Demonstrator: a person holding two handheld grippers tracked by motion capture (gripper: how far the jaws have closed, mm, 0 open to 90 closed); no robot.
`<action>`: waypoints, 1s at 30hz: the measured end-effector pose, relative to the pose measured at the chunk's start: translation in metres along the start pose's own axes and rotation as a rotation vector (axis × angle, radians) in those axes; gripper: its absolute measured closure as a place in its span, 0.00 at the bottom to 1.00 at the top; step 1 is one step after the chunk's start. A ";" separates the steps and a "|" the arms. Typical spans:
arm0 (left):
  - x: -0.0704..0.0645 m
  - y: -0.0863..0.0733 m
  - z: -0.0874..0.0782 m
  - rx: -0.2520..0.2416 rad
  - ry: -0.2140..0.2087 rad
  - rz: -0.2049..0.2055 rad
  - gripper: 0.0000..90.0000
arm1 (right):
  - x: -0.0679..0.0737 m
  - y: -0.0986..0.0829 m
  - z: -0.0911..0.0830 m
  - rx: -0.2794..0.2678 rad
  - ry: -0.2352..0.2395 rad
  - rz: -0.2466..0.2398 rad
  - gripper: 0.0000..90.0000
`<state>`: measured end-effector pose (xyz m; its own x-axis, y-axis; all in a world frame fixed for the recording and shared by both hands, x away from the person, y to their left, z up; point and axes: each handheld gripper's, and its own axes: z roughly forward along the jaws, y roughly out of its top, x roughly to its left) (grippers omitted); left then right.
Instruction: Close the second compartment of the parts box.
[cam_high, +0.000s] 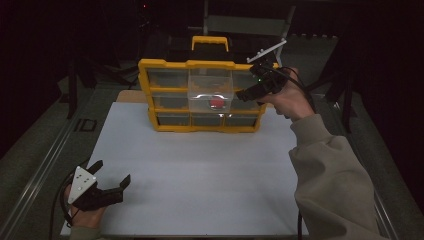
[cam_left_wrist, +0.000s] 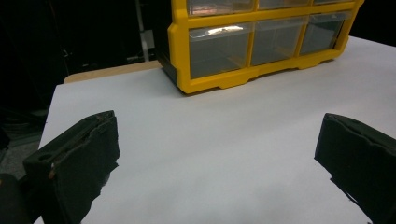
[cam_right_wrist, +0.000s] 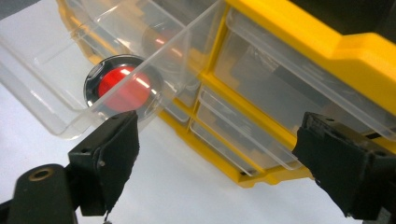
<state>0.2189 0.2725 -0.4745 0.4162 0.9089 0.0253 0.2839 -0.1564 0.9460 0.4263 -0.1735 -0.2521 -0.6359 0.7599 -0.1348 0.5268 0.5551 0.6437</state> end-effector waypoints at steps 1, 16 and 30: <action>0.000 0.000 0.000 0.000 0.000 -0.001 0.00 | 0.001 -0.001 0.000 0.001 0.000 -0.004 0.14; -0.001 0.001 0.003 0.000 -0.004 0.000 0.00 | 0.007 -0.015 0.005 0.016 0.028 -0.026 0.16; -0.001 0.001 0.003 -0.001 -0.007 0.000 0.00 | 0.017 -0.021 0.009 0.015 0.063 -0.060 0.25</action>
<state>0.2216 0.2704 -0.4748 0.4223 0.9062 0.0231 0.2832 -0.1561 0.9463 0.4097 -0.1698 -0.2751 -0.7005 0.7027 -0.1246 0.4949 0.6042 0.6245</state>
